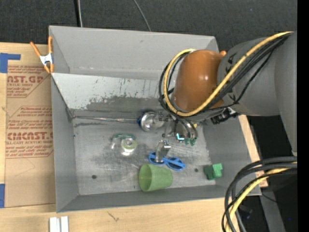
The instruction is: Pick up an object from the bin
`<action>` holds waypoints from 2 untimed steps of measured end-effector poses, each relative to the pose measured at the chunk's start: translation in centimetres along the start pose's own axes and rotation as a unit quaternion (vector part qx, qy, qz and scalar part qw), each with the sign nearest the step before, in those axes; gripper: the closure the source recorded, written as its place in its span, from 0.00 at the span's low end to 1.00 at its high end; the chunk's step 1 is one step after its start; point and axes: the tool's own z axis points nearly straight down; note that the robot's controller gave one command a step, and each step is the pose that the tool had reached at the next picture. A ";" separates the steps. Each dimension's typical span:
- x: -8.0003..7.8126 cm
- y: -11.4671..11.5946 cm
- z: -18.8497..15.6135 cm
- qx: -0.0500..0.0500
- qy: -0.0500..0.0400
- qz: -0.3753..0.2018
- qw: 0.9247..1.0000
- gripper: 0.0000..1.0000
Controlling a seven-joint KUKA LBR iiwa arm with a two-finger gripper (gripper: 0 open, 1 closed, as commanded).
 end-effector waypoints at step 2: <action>-0.2 1.6 4.8 -0.001 -0.004 0.229 0.974 0.00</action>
Offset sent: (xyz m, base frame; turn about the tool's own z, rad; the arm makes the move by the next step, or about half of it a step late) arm 0.0070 0.0312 -0.0712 -0.2160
